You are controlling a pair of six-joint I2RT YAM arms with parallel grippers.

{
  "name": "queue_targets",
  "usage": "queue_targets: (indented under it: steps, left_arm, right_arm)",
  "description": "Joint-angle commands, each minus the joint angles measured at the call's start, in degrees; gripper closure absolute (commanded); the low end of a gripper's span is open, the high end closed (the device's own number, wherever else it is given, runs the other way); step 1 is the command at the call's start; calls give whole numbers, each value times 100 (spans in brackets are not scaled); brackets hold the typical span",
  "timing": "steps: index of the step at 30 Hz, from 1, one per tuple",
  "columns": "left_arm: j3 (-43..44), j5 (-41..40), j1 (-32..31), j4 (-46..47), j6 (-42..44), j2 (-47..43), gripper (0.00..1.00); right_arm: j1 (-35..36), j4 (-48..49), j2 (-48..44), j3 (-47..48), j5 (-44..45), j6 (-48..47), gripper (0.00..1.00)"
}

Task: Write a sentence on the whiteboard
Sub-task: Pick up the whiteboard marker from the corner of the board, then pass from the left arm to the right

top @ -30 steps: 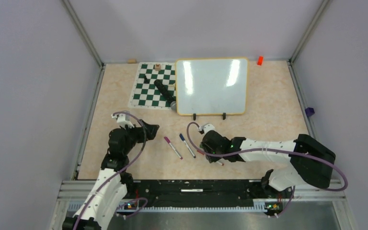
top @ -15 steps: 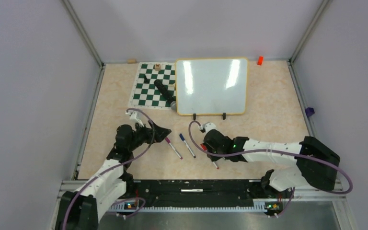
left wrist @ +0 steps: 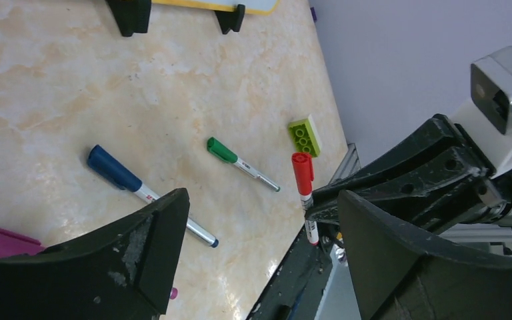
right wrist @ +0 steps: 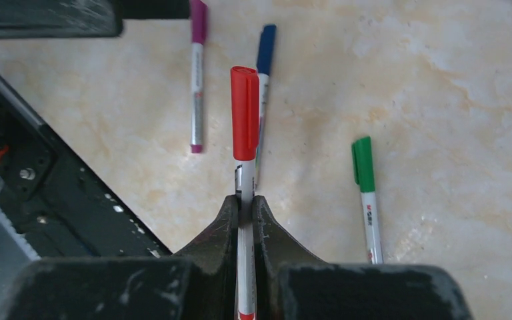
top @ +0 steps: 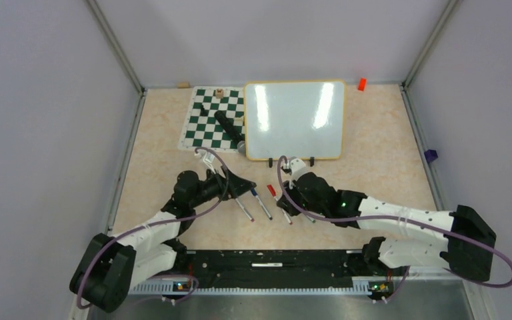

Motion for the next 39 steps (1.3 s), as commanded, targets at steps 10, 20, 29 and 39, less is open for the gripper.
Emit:
queue_targets:
  steps: [10, 20, 29, 39]
  left_arm:
    - [541, 416, -394, 938, -628, 492, 30]
    - [500, 390, -659, 941, -657, 511, 47]
    - [498, 249, -679, 770, -632, 397, 100]
    - [363, -383, -675, 1392, -1417, -40, 100]
  right_arm:
    - [39, 1196, -2, 394, -998, -237, 100]
    - [36, 1331, 295, 592, -1240, -310, 100]
    - [37, 1311, 262, 528, -1130, -206, 92]
    - [6, 2051, -749, -257, -253, 826, 35]
